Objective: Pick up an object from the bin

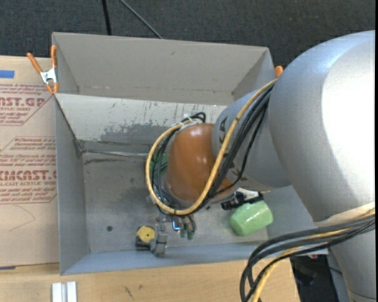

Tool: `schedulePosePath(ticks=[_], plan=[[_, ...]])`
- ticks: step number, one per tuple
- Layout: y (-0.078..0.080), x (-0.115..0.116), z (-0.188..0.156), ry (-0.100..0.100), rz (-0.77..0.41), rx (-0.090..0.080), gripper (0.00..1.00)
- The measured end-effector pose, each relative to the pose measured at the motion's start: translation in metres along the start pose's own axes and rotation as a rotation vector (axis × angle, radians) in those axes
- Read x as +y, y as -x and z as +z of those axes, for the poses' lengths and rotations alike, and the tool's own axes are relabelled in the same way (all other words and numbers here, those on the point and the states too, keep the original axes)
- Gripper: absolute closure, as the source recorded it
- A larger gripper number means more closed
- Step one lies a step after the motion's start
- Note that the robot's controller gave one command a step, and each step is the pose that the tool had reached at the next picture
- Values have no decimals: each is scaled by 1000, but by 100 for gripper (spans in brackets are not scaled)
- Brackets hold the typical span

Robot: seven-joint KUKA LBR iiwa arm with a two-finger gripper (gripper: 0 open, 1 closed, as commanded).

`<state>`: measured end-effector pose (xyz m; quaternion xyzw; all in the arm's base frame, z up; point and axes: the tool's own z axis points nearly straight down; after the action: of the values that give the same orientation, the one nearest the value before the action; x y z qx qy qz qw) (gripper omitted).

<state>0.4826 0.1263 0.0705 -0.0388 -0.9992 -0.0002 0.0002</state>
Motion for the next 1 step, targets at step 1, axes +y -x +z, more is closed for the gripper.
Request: schedulePosePath(ticks=[1], plan=[[-4, 29, -5, 1, -247, -7, 0]])
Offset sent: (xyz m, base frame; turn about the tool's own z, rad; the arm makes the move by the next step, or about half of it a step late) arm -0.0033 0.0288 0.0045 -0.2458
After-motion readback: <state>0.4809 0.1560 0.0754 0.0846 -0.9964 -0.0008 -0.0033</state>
